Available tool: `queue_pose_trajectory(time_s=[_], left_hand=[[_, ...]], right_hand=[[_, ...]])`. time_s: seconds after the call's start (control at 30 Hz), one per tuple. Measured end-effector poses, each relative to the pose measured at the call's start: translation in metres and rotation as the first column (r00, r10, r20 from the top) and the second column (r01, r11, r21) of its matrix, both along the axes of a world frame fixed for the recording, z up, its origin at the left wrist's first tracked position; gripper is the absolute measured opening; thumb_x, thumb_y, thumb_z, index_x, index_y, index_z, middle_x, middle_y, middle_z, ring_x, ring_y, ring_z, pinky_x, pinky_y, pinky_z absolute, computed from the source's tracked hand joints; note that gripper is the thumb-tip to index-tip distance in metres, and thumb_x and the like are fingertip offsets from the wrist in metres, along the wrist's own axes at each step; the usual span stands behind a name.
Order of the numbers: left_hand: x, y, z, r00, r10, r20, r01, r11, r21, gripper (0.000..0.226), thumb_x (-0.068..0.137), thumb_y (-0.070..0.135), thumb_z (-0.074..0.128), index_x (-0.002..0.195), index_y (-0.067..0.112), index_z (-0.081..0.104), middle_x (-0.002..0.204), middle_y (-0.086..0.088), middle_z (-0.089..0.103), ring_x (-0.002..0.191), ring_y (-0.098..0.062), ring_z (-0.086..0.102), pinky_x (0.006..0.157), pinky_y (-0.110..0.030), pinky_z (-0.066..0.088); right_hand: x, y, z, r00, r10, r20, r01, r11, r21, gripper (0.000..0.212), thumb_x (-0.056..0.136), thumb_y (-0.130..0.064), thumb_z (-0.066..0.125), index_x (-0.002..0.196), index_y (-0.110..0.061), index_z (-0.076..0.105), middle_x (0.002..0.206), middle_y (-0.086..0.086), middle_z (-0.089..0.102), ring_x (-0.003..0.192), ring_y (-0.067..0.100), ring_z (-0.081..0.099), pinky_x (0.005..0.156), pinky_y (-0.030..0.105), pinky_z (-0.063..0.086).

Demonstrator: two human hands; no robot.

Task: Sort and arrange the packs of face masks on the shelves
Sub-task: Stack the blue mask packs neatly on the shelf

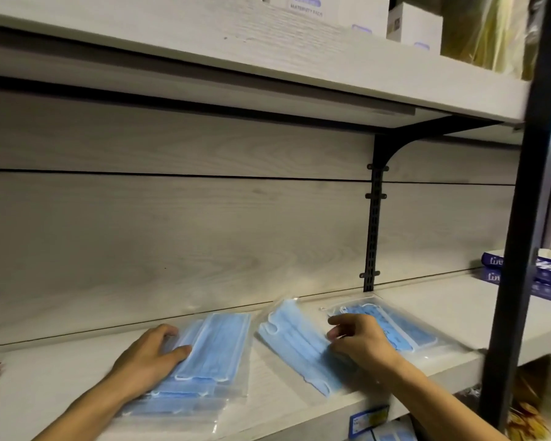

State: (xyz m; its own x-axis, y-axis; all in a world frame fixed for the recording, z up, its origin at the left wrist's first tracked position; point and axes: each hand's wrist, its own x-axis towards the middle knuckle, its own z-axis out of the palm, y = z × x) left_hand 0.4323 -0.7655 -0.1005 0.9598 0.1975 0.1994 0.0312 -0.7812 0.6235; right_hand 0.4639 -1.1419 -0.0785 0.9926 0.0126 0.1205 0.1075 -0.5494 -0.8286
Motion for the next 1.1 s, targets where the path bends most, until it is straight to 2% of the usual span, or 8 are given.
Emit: queue_pose_trajectory(time_s=[0.13, 0.27, 0.4, 0.57, 0.73, 0.83, 0.93, 1.1], left_hand=[[-0.001, 0.001, -0.001, 1.0, -0.005, 0.007, 0.005, 1.0, 0.006, 0.042, 0.091, 0.047, 0.065, 0.128, 0.031, 0.053, 0.135, 0.01, 0.054, 0.12, -0.01, 0.052, 0.098, -0.028, 0.041], [-0.002, 0.0, -0.001, 1.0, -0.012, 0.006, 0.012, 1.0, 0.022, 0.042, 0.092, 0.047, 0.064, 0.129, 0.03, 0.053, 0.134, 0.011, 0.054, 0.121, -0.01, 0.052, 0.097, -0.027, 0.041], [-0.003, 0.0, -0.001, 1.0, -0.02, 0.004, 0.02, 0.999, 0.026, 0.031, 0.092, 0.048, 0.064, 0.118, 0.037, 0.051, 0.131, 0.011, 0.056, 0.12, -0.011, 0.053, 0.1, -0.028, 0.042], [-0.005, -0.002, 0.002, 1.0, -0.018, 0.009, 0.018, 0.999, 0.035, 0.026, 0.093, 0.048, 0.063, 0.113, 0.038, 0.049, 0.126, 0.012, 0.056, 0.118, -0.01, 0.053, 0.099, -0.027, 0.042], [-0.005, -0.004, 0.003, 1.0, -0.008, 0.007, 0.008, 1.0, 0.024, 0.028, 0.091, 0.048, 0.064, 0.113, 0.038, 0.05, 0.125, 0.012, 0.056, 0.116, -0.009, 0.053, 0.098, -0.027, 0.042], [-0.004, -0.004, 0.003, 1.0, 0.002, 0.003, -0.002, 1.0, -0.015, 0.03, 0.091, 0.045, 0.067, 0.114, 0.037, 0.051, 0.126, 0.011, 0.054, 0.119, -0.011, 0.053, 0.098, -0.027, 0.041], [-0.003, -0.003, 0.003, 1.0, 0.011, 0.004, -0.011, 0.999, -0.034, 0.034, 0.088, 0.046, 0.07, 0.116, 0.036, 0.053, 0.129, 0.011, 0.054, 0.119, -0.009, 0.052, 0.1, -0.027, 0.041], [-0.003, -0.002, 0.003, 1.0, 0.007, -0.006, -0.007, 1.0, -0.008, 0.037, 0.089, 0.049, 0.067, 0.121, 0.035, 0.054, 0.131, 0.012, 0.052, 0.122, -0.008, 0.051, 0.097, -0.024, 0.038]], right_hand=[[-0.004, 0.004, 0.002, 0.999, 0.035, 0.028, -0.036, 0.999, 0.026, 0.04, 0.089, -0.007, 0.072, 0.128, -0.013, 0.064, 0.1, -0.001, 0.072, 0.09, 0.009, 0.069, 0.074, 0.017, 0.055], [-0.007, 0.013, 0.002, 0.996, 0.082, -0.028, -0.086, 0.935, -0.343, 0.057, 0.08, -0.049, 0.078, 0.126, -0.018, 0.062, 0.118, -0.003, 0.067, 0.102, 0.01, 0.063, 0.093, 0.028, 0.054], [-0.004, 0.02, 0.01, 0.996, 0.056, -0.064, -0.078, 0.892, -0.444, 0.037, 0.079, -0.04, 0.081, 0.108, -0.02, 0.071, 0.098, -0.006, 0.071, 0.091, 0.009, 0.066, 0.089, 0.031, 0.058], [-0.004, 0.019, 0.017, 0.983, 0.106, -0.151, -0.149, 0.939, -0.309, 0.012, 0.084, -0.022, 0.078, 0.096, -0.022, 0.076, 0.096, -0.004, 0.072, 0.091, 0.011, 0.067, 0.084, 0.025, 0.059], [-0.011, 0.016, 0.009, 0.993, 0.102, -0.051, -0.1, 0.994, 0.045, 0.016, 0.08, -0.009, 0.078, 0.093, -0.011, 0.068, 0.085, 0.003, 0.071, 0.076, 0.014, 0.067, 0.068, 0.025, 0.055], [-0.017, 0.017, 0.012, 0.993, 0.119, -0.016, -0.112, 0.962, 0.248, 0.016, 0.081, -0.007, 0.079, 0.089, -0.009, 0.066, 0.084, 0.015, 0.072, 0.073, 0.014, 0.066, 0.064, 0.024, 0.053], [-0.022, 0.02, 0.016, 0.99, 0.139, 0.037, -0.143, 0.911, 0.386, 0.018, 0.082, -0.005, 0.078, 0.081, -0.012, 0.062, 0.073, 0.006, 0.07, 0.064, 0.009, 0.062, 0.053, 0.013, 0.043], [-0.028, 0.027, 0.022, 0.987, 0.14, 0.083, -0.162, 0.783, 0.601, 0.023, 0.079, -0.009, 0.083, 0.093, -0.006, 0.065, 0.08, 0.013, 0.071, 0.071, 0.021, 0.063, 0.06, 0.026, 0.046]])
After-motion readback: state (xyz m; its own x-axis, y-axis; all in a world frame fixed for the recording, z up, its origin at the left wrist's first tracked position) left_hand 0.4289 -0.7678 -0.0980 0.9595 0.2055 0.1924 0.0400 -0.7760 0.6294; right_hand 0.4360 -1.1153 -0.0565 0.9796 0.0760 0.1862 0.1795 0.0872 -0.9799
